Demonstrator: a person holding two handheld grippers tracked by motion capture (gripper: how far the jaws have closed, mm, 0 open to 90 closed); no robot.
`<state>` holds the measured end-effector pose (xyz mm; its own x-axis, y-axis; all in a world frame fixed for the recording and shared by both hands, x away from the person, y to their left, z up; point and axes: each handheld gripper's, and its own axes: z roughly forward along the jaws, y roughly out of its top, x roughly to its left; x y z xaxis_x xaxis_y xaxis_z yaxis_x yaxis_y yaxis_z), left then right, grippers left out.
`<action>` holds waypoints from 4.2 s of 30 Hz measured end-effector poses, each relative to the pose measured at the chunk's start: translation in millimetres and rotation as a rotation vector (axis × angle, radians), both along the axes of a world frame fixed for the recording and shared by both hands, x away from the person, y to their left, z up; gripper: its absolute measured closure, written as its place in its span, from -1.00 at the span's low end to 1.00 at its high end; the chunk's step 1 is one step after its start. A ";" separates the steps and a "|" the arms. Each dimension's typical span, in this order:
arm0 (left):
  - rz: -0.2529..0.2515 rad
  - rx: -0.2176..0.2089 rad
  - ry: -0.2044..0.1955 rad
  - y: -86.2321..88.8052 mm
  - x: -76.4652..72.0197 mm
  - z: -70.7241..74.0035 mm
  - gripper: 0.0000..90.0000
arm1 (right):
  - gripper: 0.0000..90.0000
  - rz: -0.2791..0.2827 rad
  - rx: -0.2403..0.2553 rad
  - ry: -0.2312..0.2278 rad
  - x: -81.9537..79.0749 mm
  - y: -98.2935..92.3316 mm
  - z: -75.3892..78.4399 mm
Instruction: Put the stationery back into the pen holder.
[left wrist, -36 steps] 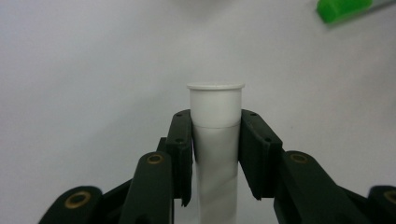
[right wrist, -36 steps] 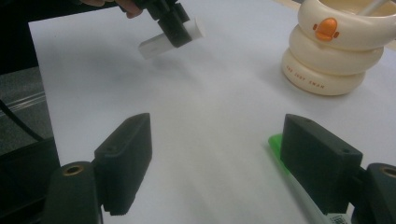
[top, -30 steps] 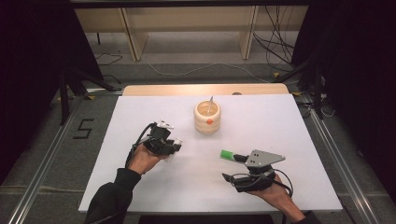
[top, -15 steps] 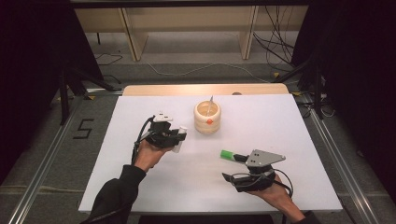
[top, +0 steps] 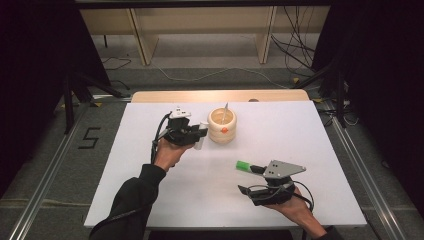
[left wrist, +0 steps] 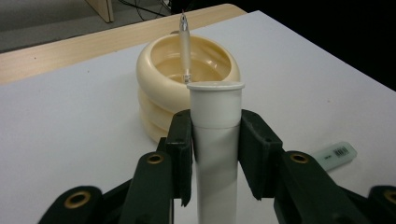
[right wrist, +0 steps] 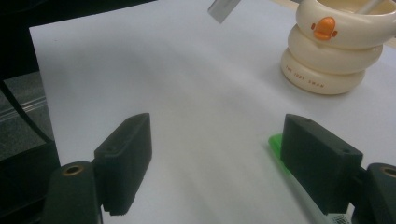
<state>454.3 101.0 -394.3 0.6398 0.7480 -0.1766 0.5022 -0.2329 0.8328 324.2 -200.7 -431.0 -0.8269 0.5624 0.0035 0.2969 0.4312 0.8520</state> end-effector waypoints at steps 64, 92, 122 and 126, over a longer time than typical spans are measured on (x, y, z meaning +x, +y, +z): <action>0.118 -0.091 -0.106 -62.9 84.1 6.2 0.49 | -0.43 0.003 0.008 -0.001 -1.2 -1.7 0.3; 0.130 -0.071 -0.057 -70.7 86.2 -12.2 0.47 | -0.42 0.009 0.009 -0.007 -1.5 -1.2 0.1; 0.037 -0.059 0.005 -21.0 31.3 27.6 -0.47 | -0.43 -0.012 0.013 -0.008 -0.3 -3.9 0.7; 0.023 -0.061 0.000 -8.1 15.7 25.6 -0.49 | -0.43 -0.019 0.012 -0.001 -0.6 -3.5 0.9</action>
<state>470.0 92.9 -368.8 0.6223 0.7505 -0.2224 0.5071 -0.1701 0.8449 323.6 -204.2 -430.1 -0.8160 0.5780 0.0095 0.3039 0.4150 0.8576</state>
